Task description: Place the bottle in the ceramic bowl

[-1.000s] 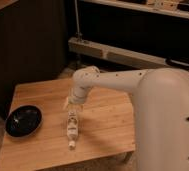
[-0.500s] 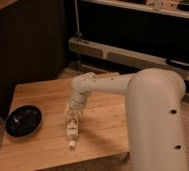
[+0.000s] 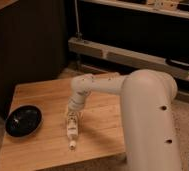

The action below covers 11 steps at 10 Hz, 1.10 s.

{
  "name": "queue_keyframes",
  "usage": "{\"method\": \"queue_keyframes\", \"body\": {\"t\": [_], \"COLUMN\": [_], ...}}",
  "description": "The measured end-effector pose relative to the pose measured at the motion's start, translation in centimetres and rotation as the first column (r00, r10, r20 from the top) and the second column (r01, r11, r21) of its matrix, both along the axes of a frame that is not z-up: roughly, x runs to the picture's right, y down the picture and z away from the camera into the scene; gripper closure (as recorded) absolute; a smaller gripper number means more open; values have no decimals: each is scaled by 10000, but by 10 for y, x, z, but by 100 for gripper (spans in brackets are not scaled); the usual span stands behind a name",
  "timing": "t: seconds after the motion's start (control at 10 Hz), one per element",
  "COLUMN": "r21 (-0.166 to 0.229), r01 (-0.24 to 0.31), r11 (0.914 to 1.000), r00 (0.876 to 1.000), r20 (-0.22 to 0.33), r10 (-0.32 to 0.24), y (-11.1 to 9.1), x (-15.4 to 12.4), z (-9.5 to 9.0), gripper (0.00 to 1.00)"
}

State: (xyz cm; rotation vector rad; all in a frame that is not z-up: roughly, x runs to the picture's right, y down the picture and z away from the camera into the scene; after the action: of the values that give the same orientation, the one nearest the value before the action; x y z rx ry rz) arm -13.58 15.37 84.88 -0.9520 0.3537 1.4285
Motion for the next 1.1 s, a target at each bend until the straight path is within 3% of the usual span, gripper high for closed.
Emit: {"method": "queue_keyframes", "body": {"t": [0.1,0.3,0.4,0.6,0.8,1.1], "r21": [-47,-149,-248,-473,-653,-692], "r01": [208,624,928,1051,607,-395], "r11": [9998,9979,9954,9933,9960,9968], "r00": [9998,9981,9957,9944,9973,9939], "r20": [8,28,92,144,447,998], "r10": [-208,-623,-926,-1046,-578,463], "y": [-3,-5,-5,-10,-34,-88], "x": [-6,-20,-33,-41,-43,-52], "z": [0,-1,-3,-6,-22,-50], "gripper": [78,95,100,100,100,100]}}
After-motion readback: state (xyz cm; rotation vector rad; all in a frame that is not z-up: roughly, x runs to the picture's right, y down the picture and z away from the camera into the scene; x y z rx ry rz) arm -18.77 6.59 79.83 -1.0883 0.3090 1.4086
